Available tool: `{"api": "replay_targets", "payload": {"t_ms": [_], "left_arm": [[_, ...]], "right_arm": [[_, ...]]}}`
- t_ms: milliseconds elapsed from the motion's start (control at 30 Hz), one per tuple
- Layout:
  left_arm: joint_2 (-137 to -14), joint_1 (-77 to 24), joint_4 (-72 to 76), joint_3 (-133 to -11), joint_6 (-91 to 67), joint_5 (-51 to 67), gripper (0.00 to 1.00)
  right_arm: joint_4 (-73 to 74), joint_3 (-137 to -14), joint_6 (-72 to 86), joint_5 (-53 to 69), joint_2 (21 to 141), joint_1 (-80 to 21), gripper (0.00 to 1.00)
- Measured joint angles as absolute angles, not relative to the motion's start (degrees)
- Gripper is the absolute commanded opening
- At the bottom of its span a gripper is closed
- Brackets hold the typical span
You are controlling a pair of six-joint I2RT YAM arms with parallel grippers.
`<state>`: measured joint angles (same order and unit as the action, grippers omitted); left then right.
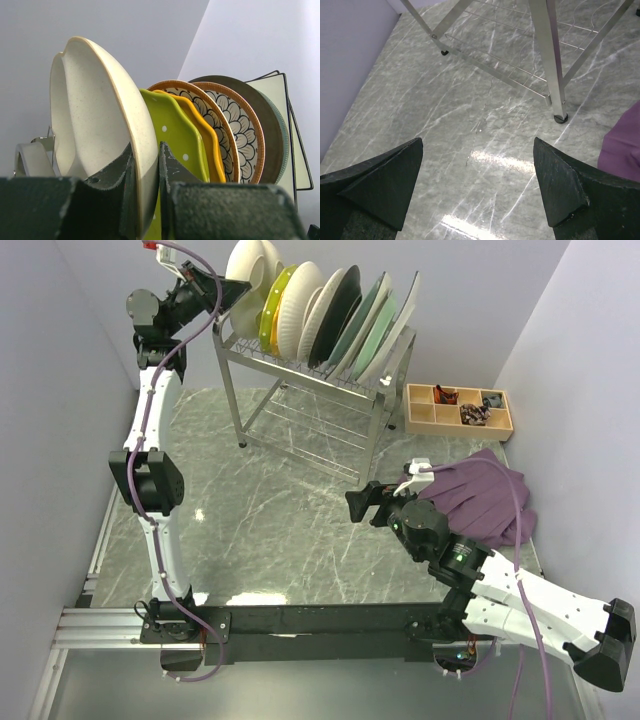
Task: Unload the plates from the dish rack
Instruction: Unload the plate from the dish rack.
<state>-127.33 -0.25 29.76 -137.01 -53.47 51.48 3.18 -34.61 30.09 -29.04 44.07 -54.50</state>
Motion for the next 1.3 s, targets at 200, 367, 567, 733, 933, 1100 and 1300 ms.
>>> {"api": "replay_targets", "payload": {"t_ms": [200,367,567,733,933,1100,1300], "left_arm": [[-126.9,-0.3,28.8,-137.0,-53.4,51.1,0.01],[-125.6,-0.3,26.2,-136.8,-51.9,51.2,0.01],[-121.9,-0.5,23.9,-133.3,-48.8,52.0,0.01],[-121.1,-0.5,24.4,-132.9,-47.9,52.2,0.01],[-120.9,-0.7,25.0,-132.4,-47.7,51.5,0.01],[-120.4,-1.1,24.9,-132.4,-47.1,50.6,0.01],[-118.3,-1.3,24.3,-132.3,-46.4,50.0,0.01]], "right_arm": [[3.2,-34.7,29.8,-29.1,44.2,-54.5,0.96],[3.2,-34.7,29.5,-29.1,44.9,-54.6,0.96],[3.4,-34.9,29.2,-29.1,45.6,-54.7,0.96],[3.5,-35.0,29.0,-29.1,45.7,-54.8,0.96],[3.5,-35.1,28.8,-29.1,45.7,-54.8,0.96],[3.6,-35.6,28.8,-29.1,45.8,-54.9,0.96],[3.6,-35.6,28.6,-29.1,45.8,-55.0,0.96]]}}
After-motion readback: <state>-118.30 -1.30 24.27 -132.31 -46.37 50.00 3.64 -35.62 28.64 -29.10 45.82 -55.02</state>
